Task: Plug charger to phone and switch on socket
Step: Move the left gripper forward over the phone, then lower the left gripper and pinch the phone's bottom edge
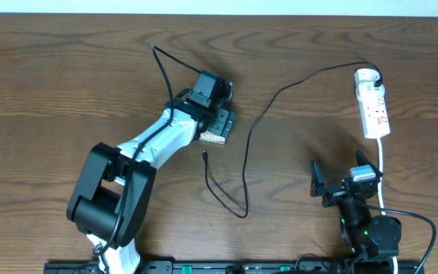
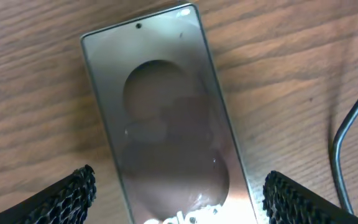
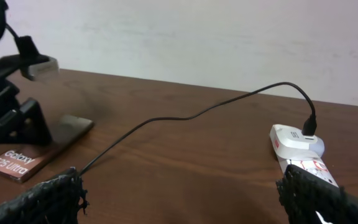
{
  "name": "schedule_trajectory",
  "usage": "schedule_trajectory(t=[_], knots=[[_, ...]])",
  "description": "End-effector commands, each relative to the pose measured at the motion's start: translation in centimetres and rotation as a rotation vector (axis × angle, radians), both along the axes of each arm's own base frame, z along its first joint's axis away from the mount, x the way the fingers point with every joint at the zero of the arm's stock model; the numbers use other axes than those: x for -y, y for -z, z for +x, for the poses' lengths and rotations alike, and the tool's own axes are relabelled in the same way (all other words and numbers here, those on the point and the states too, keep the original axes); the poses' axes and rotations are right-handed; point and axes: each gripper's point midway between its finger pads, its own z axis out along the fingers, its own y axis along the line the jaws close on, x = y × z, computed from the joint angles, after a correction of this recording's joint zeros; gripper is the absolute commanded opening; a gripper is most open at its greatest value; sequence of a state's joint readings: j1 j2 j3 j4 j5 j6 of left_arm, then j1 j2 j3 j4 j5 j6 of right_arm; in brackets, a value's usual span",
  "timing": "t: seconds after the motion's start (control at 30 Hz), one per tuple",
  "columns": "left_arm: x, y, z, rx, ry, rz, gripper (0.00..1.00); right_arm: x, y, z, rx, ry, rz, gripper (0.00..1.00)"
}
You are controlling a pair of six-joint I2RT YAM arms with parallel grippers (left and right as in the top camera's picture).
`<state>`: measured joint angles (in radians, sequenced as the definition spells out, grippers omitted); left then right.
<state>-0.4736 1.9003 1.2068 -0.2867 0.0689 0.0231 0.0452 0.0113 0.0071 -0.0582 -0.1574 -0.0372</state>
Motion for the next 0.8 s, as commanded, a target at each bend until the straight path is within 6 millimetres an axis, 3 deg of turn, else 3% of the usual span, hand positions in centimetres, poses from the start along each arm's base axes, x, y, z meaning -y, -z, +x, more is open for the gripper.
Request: schedule_trajectory(t=[0.0, 0.33, 0.47, 0.77], knots=[[0.7, 1.1, 0.6, 0.001, 0.007, -0.002, 0.87, 0.1, 0.0, 0.0, 0.001, 0.006, -0.002, 0.99], [0.2, 3.6, 1.5, 0.008, -0.018, 0.046, 0.87, 0.1, 0.0, 0.0, 0.001, 0.006, -0.002, 0.99], [-0.8, 3.6, 1.9, 0.029, -0.055, 0.091, 0.87, 0.1, 0.0, 0.0, 0.001, 0.006, -0.002, 0.99], [-1.1, 3.9, 1.5, 0.010, -0.061, 0.101, 0.87, 0.1, 0.0, 0.0, 0.002, 0.006, -0.002, 0.99]])
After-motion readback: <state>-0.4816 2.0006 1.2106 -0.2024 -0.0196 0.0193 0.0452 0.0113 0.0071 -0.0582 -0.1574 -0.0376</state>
